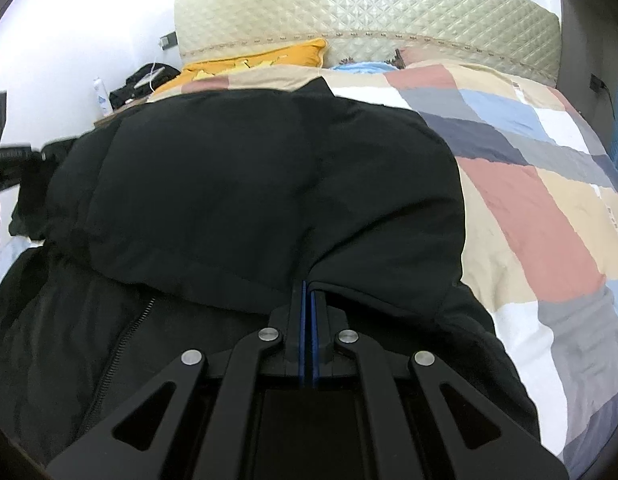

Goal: Fold large clothes

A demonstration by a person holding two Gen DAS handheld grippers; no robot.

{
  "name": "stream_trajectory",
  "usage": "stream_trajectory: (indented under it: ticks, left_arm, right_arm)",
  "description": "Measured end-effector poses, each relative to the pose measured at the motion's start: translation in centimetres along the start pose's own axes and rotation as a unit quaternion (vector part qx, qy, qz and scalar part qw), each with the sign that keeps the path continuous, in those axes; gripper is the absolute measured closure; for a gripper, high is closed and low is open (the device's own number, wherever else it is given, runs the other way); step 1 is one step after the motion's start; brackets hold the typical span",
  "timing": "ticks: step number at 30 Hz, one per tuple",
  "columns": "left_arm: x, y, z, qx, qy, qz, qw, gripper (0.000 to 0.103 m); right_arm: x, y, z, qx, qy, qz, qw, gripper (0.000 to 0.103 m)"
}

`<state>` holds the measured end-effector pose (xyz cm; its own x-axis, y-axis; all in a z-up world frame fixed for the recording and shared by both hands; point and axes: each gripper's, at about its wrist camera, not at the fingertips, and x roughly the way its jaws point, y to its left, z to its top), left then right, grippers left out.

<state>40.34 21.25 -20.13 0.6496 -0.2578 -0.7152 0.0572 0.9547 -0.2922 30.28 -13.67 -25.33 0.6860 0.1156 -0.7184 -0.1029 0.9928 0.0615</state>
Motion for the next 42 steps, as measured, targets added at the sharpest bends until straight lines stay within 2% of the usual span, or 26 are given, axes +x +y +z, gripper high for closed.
stream_trajectory:
  ticks: [4,6,8,10,11,12,13,14,15,20,25,29,33,38,40,42]
  left_arm:
    - [3.0,-0.6,-1.9,0.023,0.022,0.032,0.999,0.09]
    - [3.0,-1.2,-2.7,0.034,0.009,0.047,0.9983,0.089]
    - [2.1,-1.4,-3.0,0.027,-0.014,0.058,0.9979,0.075]
    - [1.0,-1.3,-3.0,0.011,-0.024,0.062,0.9977,0.029]
    - [-0.1,-1.2,-3.1,0.002,-0.039,0.076,0.9963,0.022]
    - [-0.7,-1.3,-3.0,0.003,-0.05,0.084,0.9952,0.019]
    - [-1.9,-1.4,-3.1,0.007,-0.065,0.097,0.9932,0.019]
    - [-2.6,-1.5,-3.2,0.008,-0.068,0.104,0.9922,0.019]
    - [-3.4,-1.6,-3.4,0.005,-0.068,0.114,0.9912,0.019]
    - [-7.2,-4.1,-5.3,0.024,-0.079,0.143,0.9862,0.019]
    - [-10.7,-8.4,-7.9,0.016,-0.063,0.127,0.9898,0.019]
    - [-12.9,-11.7,-10.9,0.003,-0.085,0.087,0.9926,0.019]
    - [-12.5,-12.5,-12.9,-0.025,-0.084,0.063,0.9941,0.019]
    - [-10.6,-12.5,-13.9,-0.016,-0.073,0.083,0.9938,0.019]
    - [-10.2,-12.6,-14.1,-0.005,-0.078,0.096,0.9923,0.019]
    - [-10.0,-12.6,-14.3,-0.001,-0.081,0.1,0.9917,0.019]
  right_arm:
    - [0.7,0.0,-0.2,0.003,0.006,-0.005,1.0,0.101]
    - [0.5,-0.1,-0.3,0.006,0.005,-0.006,1.0,0.101]
    - [0.0,-0.3,-0.4,0.012,0.002,-0.001,1.0,0.1]
    - [-0.3,-0.7,-0.4,0.019,-0.004,0.006,1.0,0.099]
    - [-0.5,-0.9,-0.3,0.023,-0.005,0.008,1.0,0.095]
    - [-0.6,-1.2,-0.4,0.026,-0.005,0.009,1.0,0.083]
    - [-0.7,-1.4,-0.4,0.029,-0.005,0.01,1.0,0.073]
    - [-0.9,-1.7,-0.3,0.033,-0.005,0.011,0.999,0.05]
    - [-1.1,-2.2,-0.3,0.041,-0.012,0.016,0.999,0.04]
    - [-2.4,-2.9,-0.3,0.052,-0.02,0.023,0.998,0.04]
    - [-3.6,-3.9,-0.3,0.064,-0.035,0.021,0.997,0.04]
    - [-5.0,-5.9,0.0,0.089,-0.057,0.002,0.994,0.039]
    - [-4.6,-7.7,-0.1,0.115,-0.044,0.015,0.992,0.039]
    - [-5.1,-7.2,-0.8,0.098,-0.036,0.02,0.994,0.039]
    - [-5.0,-7.3,-0.7,0.09,-0.025,0.004,0.996,0.039]
    - [-4.5,-7.3,-0.8,0.071,0.0,-0.032,0.997,0.039]
